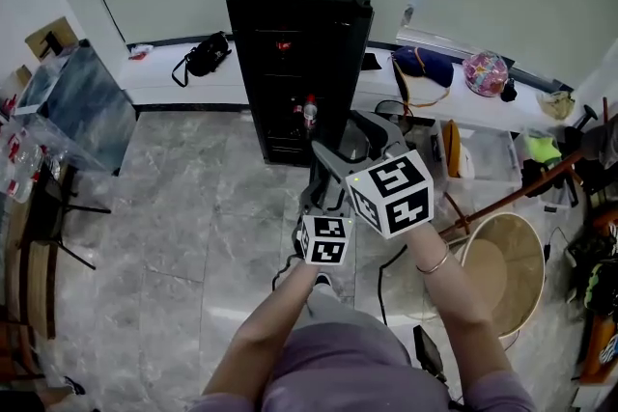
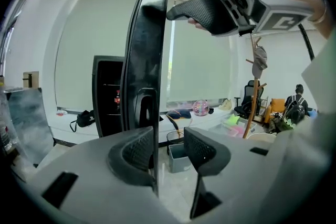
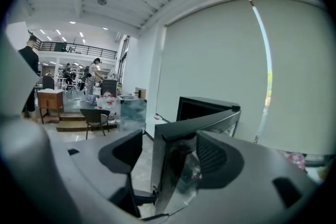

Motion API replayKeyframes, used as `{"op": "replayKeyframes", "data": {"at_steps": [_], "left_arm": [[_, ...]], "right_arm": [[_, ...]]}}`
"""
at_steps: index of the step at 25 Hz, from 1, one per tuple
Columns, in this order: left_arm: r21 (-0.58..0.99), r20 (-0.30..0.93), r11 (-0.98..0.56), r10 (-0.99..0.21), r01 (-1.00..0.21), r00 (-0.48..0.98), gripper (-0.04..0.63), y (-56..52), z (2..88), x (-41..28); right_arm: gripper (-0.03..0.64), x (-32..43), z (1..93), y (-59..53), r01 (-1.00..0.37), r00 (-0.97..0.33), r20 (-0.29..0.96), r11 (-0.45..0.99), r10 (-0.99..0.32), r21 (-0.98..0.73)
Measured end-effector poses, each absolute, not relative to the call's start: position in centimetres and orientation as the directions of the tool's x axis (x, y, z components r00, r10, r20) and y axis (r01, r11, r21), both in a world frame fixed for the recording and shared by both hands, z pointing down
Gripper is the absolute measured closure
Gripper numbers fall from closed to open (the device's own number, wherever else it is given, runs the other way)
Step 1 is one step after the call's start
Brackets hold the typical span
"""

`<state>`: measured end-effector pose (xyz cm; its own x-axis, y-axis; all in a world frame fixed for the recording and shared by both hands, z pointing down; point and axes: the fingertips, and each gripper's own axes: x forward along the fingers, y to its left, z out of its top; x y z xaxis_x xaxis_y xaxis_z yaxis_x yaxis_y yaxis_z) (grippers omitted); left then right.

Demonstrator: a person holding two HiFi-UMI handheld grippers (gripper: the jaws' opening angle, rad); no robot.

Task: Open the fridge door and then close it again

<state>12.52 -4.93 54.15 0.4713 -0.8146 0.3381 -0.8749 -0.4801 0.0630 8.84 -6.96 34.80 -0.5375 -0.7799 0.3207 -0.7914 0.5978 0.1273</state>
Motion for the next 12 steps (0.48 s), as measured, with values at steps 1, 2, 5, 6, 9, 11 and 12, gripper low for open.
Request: {"op": "replayKeyframes", "data": {"at_steps": [1, 2, 5, 6, 9, 11, 12], "left_arm": [[0.061, 0.338, -0.483, -0.814, -0.874, 0.473, 0.43, -4.8, 54.1, 12.8], [0.06, 0.339, -0.483, -0.813, -0.873, 0.473, 0.427, -4.7, 54.2, 13.1], [0.059, 0.344, -0.483, -0.812, -0.874, 0.472, 0.419, -4.4, 54.2, 14.0], [0.06, 0.345, -0.484, -0.811, -0.873, 0.473, 0.416, -4.3, 54.2, 14.2], [0.069, 0.352, -0.489, -0.803, -0.869, 0.48, 0.393, -4.3, 54.2, 14.5], [0.091, 0.355, -0.488, -0.798, -0.868, 0.486, 0.392, -4.1, 54.1, 14.3], [0.106, 0.351, -0.49, -0.795, -0.865, 0.494, 0.401, -4.0, 53.9, 14.2]], "right_arm": [[0.299, 9.0, 34.8, -7.1, -0.809, -0.514, 0.313, 0.573, -0.798, 0.131], [0.301, 9.2, 34.8, -7.3, -0.827, -0.488, 0.306, 0.545, -0.817, 0.135], [0.318, 10.2, 35.0, -7.8, -0.872, -0.406, 0.296, 0.464, -0.865, 0.16], [0.32, 10.3, 35.1, -7.9, -0.878, -0.387, 0.295, 0.447, -0.874, 0.17], [0.313, 10.4, 35.2, -8.2, -0.882, -0.367, 0.277, 0.426, -0.888, 0.199], [0.293, 10.8, 35.3, -8.2, -0.884, -0.37, 0.266, 0.425, -0.89, 0.193], [0.29, 11.0, 35.3, -8.2, -0.885, -0.375, 0.266, 0.428, -0.888, 0.182]]}}
